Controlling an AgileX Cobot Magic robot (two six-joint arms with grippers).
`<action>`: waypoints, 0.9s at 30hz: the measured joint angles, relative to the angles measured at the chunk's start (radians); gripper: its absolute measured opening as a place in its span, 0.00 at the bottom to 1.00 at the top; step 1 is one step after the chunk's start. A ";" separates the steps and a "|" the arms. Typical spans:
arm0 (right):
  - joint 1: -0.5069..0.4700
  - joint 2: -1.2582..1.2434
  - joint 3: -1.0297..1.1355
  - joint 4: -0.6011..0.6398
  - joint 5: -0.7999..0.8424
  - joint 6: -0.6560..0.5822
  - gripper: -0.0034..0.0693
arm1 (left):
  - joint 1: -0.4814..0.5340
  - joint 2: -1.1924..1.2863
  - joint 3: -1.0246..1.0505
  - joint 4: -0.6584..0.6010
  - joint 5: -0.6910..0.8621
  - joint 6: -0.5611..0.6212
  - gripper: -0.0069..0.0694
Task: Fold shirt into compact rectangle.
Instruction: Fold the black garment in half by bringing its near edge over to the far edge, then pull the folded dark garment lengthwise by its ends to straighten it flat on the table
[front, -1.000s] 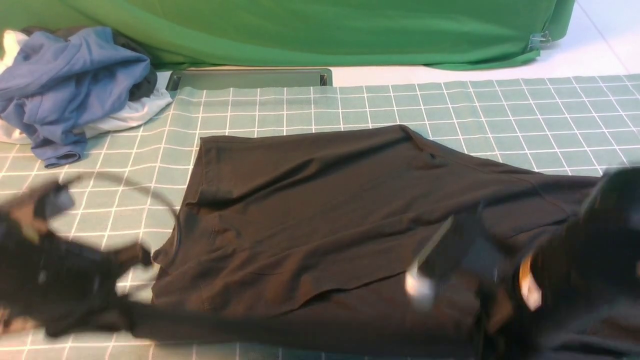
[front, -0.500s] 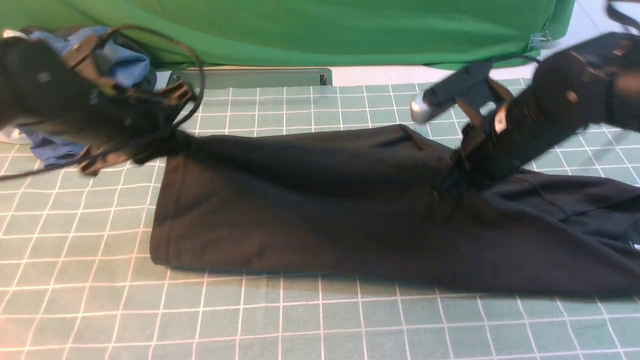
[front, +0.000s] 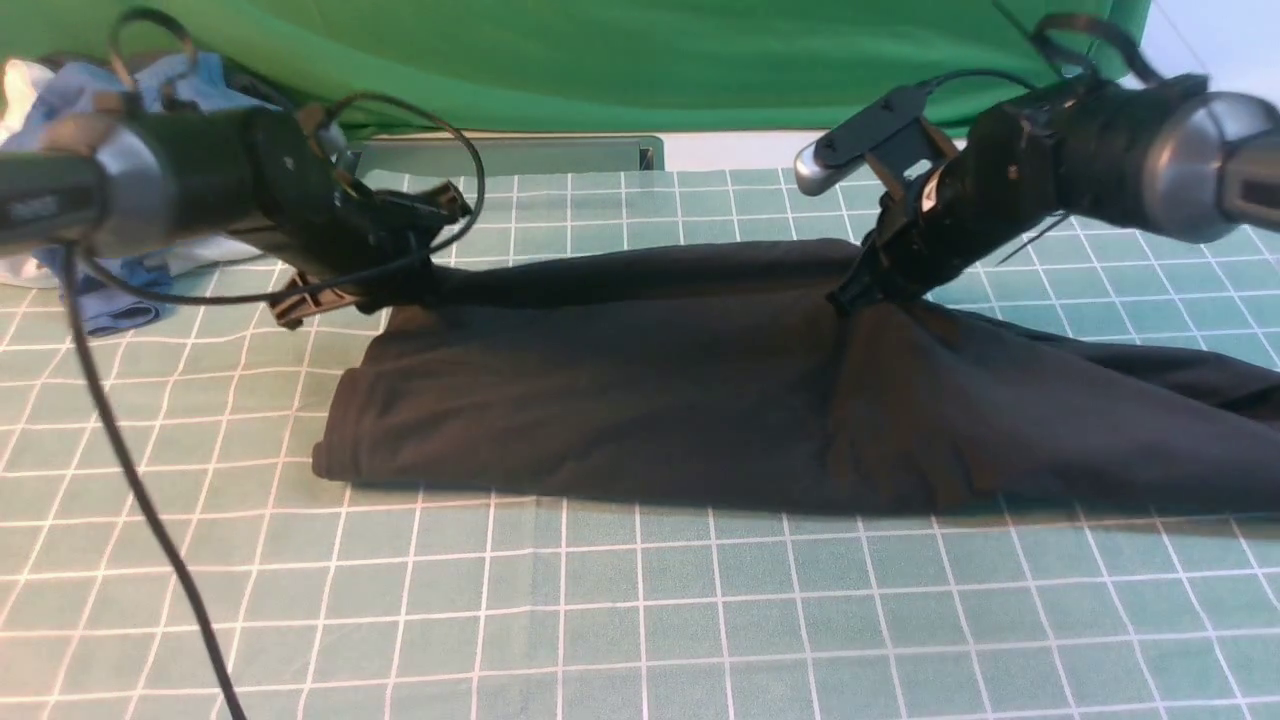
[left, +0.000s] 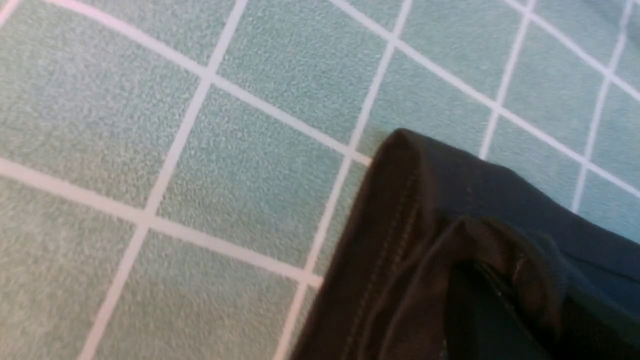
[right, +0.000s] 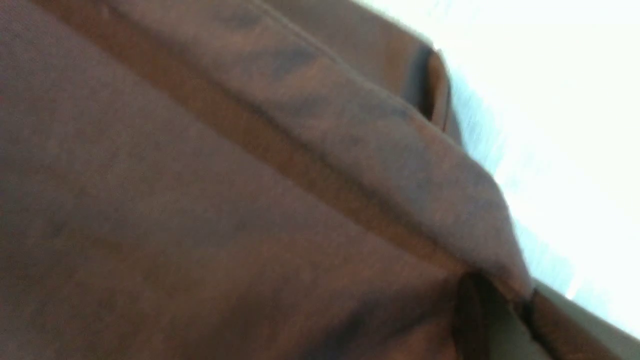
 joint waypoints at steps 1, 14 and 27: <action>-0.001 0.002 0.000 -0.001 -0.004 0.000 0.13 | 0.000 0.002 0.000 0.000 0.000 0.000 0.13; -0.007 -0.003 -0.016 -0.016 -0.029 -0.002 0.46 | 0.023 0.021 -0.065 -0.001 -0.034 -0.004 0.45; -0.118 -0.362 -0.129 -0.037 0.694 0.031 0.09 | 0.093 0.019 -0.548 0.014 0.683 0.091 0.75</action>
